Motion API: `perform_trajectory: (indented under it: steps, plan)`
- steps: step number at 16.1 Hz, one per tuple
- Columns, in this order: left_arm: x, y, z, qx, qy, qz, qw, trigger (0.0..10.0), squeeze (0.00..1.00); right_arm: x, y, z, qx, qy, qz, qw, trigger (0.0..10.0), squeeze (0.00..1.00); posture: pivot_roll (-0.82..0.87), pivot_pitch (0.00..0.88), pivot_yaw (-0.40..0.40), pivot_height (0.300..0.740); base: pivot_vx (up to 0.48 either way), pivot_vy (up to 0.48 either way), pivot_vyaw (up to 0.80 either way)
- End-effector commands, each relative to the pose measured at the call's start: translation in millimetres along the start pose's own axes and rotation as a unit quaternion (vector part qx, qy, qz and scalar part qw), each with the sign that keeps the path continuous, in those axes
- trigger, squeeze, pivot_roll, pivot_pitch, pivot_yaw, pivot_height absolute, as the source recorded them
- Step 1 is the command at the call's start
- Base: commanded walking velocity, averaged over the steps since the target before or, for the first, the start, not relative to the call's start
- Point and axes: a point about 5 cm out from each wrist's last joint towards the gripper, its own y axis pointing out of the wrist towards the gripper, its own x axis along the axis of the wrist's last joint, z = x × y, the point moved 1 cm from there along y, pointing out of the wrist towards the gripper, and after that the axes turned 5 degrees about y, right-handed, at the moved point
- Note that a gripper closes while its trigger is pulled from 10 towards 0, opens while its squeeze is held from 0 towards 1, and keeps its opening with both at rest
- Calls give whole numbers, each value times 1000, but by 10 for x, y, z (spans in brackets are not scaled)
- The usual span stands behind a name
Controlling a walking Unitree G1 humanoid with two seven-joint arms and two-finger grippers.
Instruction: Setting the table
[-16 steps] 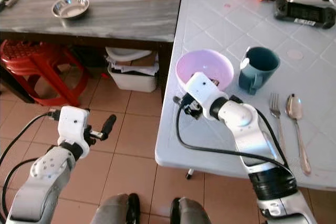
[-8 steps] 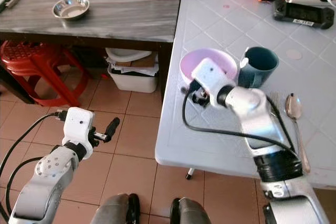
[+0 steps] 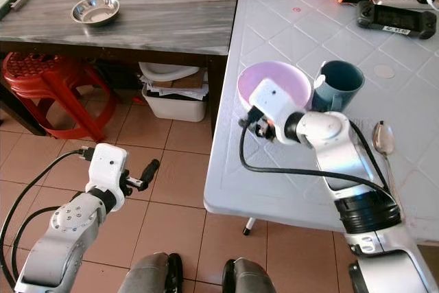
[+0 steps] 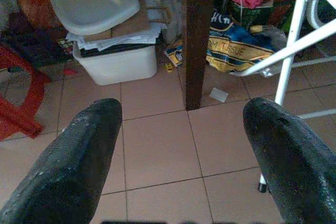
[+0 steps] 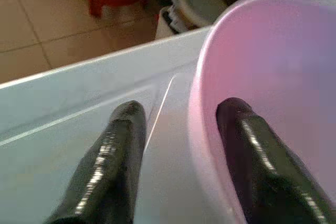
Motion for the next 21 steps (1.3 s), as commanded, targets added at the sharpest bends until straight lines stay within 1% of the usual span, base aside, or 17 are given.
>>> perform_trajectory:
  steps: [1,5,10,14,15,16,17,19,20,21]
  plan:
    - [-32,4,11,-2,6,11,1000,10000,0,-38,-8,9,10,5,11,1000,0,0,19,98,17,740,0,0,0]
    - [-34,13,3,-5,5,14,1000,10000,0,-70,-24,-17,10,6,22,1000,0,0,19,97,16,740,0,0,0]
    - [-39,18,1,-7,5,16,1000,10000,0,-125,-44,9,15,8,32,999,0,0,19,97,16,740,0,0,0]
    - [-40,28,-2,-6,3,16,1000,10000,0,-160,-48,20,15,-1,35,999,0,0,17,91,14,740,0,0,0]
    - [-37,34,-2,-3,0,15,1000,10000,0,-164,-43,25,10,-6,31,999,0,0,17,87,12,740,0,0,0]
    - [-34,41,12,4,-7,13,1000,10000,0,-156,-34,21,0,-1,24,1000,0,0,17,83,9,740,0,0,0]
    - [-25,45,21,9,-12,9,1000,10000,0,-136,-24,21,-8,-10,14,1000,0,0,19,75,7,740,0,0,0]
    - [-7,63,41,21,-18,1,1000,10000,0,-107,10,22,-36,-17,-7,999,0,0,19,55,4,740,0,0,0]
    - [10,81,68,31,-24,-5,999,10000,0,-77,25,45,-53,-23,-23,998,0,0,18,49,2,740,0,0,0]
    - [42,103,94,40,-28,-15,999,10000,0,-32,36,69,-74,-22,-50,996,0,0,19,38,-5,740,0,0,0]
